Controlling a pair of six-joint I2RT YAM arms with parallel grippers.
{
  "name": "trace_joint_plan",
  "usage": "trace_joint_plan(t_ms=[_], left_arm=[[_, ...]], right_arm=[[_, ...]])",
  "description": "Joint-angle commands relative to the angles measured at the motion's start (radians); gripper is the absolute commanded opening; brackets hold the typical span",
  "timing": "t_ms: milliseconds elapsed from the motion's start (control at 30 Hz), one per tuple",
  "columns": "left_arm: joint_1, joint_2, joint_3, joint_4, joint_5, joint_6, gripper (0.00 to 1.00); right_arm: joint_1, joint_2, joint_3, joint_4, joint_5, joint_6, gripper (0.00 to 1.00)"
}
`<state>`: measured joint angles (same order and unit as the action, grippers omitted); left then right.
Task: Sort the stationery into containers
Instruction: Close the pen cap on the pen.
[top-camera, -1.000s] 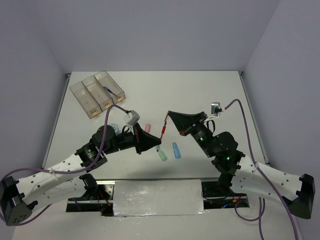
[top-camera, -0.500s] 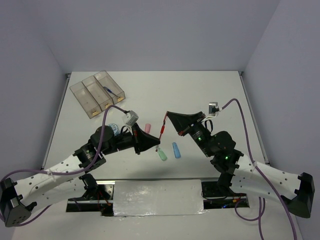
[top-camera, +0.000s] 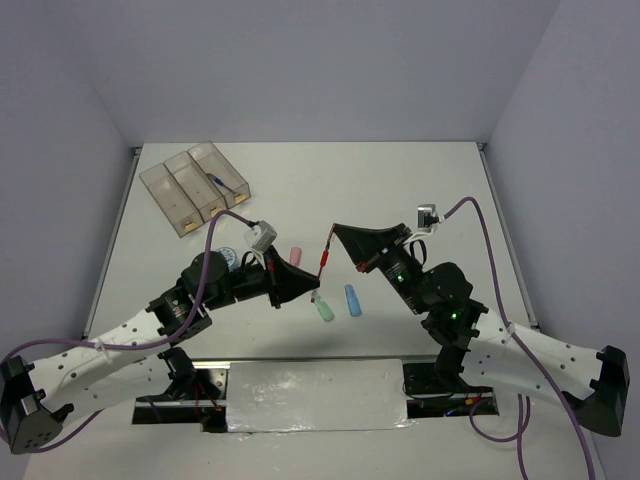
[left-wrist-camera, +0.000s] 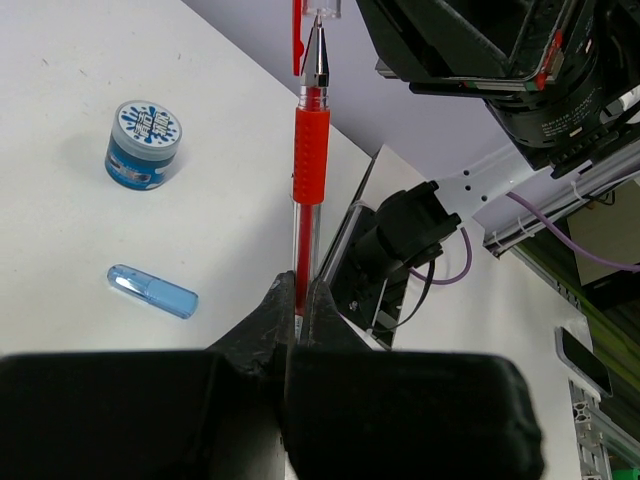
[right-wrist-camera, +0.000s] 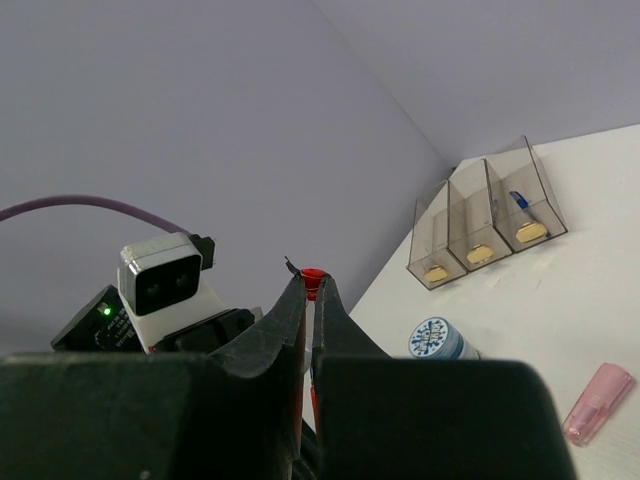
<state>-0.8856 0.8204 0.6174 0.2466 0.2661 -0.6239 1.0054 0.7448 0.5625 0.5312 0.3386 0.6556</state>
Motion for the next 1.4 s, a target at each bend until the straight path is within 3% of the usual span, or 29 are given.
trace_joint_plan(t_ms=[0,800,1367], left_arm=[[-0.003,-0.017,0.036,0.04,-0.004,0.033,0.0],[-0.004,-0.05,0.061,0.013,-0.083,0.079,0.0],[-0.003,-0.041,0.091,0.117,-0.125,0.11,0.0]], right_arm=[[0.006,-0.002,0.013,0.027,-0.007,-0.014,0.0],[0.007,-0.013,-0.093,0.018,-0.093,0.068,0.0],[0.041,0.022,-0.165,0.064,-0.136,0.15,0.0]])
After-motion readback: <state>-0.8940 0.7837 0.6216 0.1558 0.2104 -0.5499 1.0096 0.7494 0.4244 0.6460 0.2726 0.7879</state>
